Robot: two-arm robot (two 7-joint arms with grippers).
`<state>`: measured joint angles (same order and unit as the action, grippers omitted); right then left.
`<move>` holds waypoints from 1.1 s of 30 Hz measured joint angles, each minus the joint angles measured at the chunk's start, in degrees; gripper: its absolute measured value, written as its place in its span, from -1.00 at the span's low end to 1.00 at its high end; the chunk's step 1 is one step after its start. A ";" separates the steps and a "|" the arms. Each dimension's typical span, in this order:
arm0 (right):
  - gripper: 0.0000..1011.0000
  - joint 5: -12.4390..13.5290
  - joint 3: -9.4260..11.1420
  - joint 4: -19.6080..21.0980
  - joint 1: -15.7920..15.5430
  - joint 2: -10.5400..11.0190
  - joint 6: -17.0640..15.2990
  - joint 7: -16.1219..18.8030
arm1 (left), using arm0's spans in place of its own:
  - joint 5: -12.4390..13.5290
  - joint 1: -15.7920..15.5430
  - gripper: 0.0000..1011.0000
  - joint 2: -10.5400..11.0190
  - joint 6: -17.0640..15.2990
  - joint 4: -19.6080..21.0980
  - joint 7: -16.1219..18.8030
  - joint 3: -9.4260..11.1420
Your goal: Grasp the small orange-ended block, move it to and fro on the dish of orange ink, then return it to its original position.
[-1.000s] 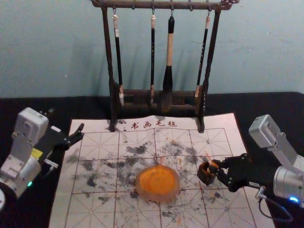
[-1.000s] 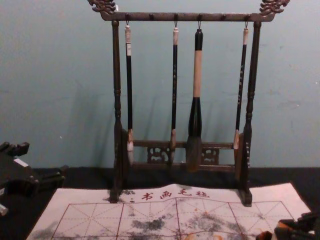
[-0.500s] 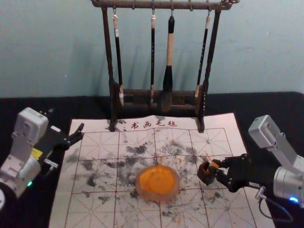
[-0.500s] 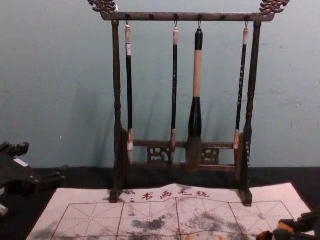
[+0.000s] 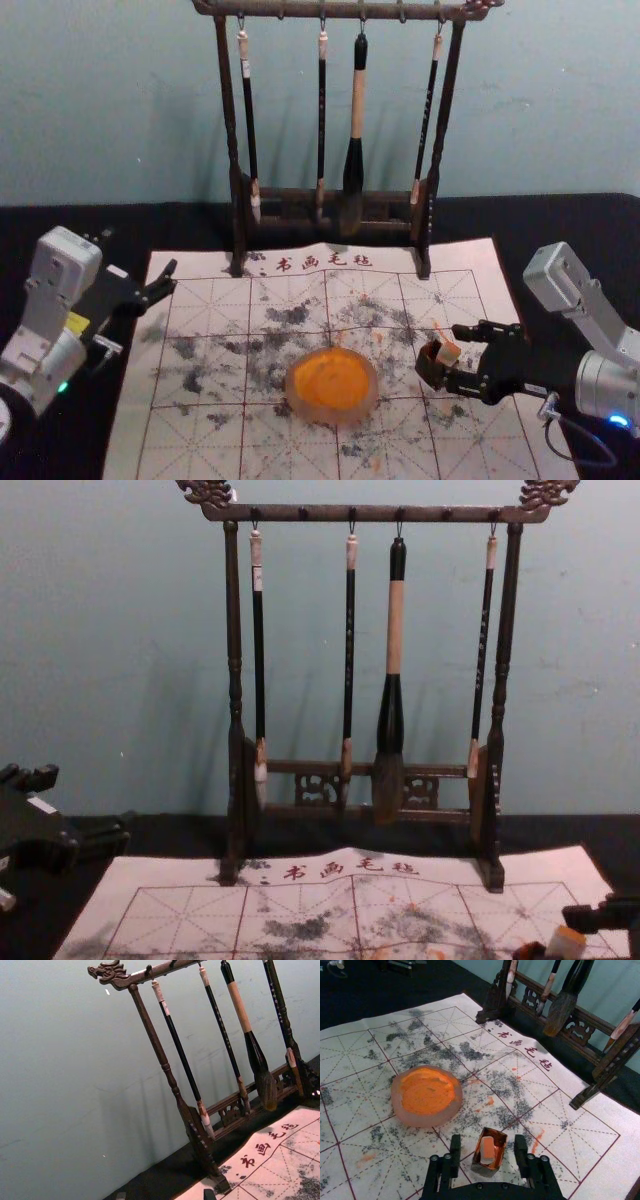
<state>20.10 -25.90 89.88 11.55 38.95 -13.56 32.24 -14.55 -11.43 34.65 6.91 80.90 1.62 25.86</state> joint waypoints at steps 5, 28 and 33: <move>0.48 0.00 0.00 0.00 0.00 0.00 0.01 0.00 | 0.00 0.00 0.98 0.00 0.00 0.00 0.00 0.00; 0.98 -0.06 4.28 2.91 -2.53 -2.26 5.55 -5.64 | 0.00 0.00 0.98 0.00 0.00 0.00 0.00 0.00; 0.98 -1.26 7.16 4.52 -4.51 -3.99 8.15 -10.77 | 0.00 0.00 0.98 0.00 0.00 0.00 0.00 0.00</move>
<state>18.84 -18.73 94.40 7.04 34.96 -5.41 21.47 -14.55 -11.43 34.65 6.91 80.90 1.62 25.86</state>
